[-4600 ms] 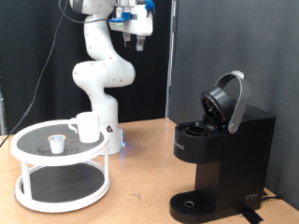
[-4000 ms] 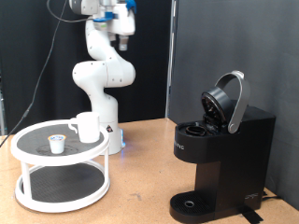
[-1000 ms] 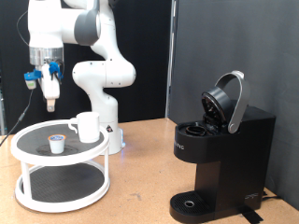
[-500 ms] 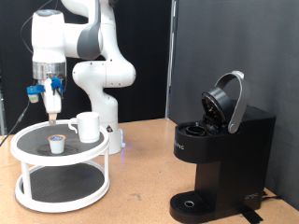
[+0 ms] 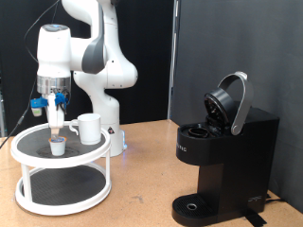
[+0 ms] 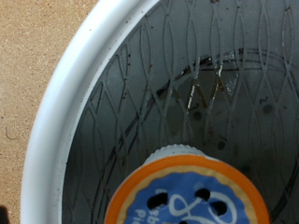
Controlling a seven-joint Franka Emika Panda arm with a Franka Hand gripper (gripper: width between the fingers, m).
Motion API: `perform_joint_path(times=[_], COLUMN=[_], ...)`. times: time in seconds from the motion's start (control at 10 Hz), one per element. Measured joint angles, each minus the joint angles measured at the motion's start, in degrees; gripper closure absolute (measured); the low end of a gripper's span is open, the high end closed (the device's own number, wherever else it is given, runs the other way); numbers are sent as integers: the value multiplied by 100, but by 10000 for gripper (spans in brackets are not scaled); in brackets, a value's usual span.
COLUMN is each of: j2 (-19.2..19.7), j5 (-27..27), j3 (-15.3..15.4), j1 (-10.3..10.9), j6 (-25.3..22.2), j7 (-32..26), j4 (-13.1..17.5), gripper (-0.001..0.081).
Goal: Make a cup of coffee with the keurig machine
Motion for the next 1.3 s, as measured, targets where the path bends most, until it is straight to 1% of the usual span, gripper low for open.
perform_joint_path(times=[0.7,1.1,1.2,1.3], j2=[233,256,256,257], j5=[0,-2,-2,-2], j3=[7,12,13,13], j1=[0,0,0,0], j6=[367,419,429,441], j7=[2,5,5,5], j4=[-137,-200,-213,-226], gripper=[72,72,165,165])
